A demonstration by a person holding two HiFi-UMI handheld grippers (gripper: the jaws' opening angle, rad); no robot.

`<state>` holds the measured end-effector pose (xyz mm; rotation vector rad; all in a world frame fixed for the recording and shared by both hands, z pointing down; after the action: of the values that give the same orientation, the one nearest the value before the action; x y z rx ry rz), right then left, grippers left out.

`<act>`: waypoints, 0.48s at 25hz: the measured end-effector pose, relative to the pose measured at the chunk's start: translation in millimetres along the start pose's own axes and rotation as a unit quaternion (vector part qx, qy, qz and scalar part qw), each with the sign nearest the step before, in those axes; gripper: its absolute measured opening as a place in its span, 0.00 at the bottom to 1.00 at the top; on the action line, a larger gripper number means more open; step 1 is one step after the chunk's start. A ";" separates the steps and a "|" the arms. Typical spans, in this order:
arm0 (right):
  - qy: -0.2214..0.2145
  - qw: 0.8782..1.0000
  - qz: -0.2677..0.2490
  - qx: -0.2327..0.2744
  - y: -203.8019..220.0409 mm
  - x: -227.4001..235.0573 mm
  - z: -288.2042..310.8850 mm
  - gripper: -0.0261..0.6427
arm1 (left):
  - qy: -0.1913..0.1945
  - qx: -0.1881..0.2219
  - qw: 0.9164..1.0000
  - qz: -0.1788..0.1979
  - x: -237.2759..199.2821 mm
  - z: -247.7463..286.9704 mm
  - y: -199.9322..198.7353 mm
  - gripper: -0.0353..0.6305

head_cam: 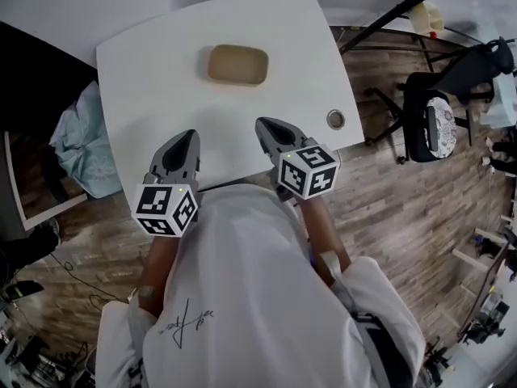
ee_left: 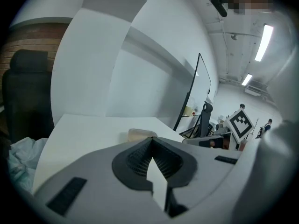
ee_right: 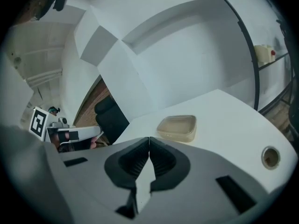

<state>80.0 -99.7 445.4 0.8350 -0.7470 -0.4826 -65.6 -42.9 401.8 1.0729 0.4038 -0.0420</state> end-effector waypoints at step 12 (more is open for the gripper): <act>-0.005 0.997 0.075 0.005 9.8 15.8 13.5 0.05 | 0.000 0.009 1.000 -0.011 -7.5 2.7 1.6 0.06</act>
<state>81.0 -110.6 465.5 0.7798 -0.8150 -0.3487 -71.4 -45.6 406.9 1.0872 0.4159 -0.0657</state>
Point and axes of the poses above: the fingertips, and each gripper's own axes: z forward along the fingers, x to its right, y out of its underside, the point moved 2 cm from there along -z, backward along the fingers, and after that the axes turned 4 degrees about -z, right-handed, at the moved point
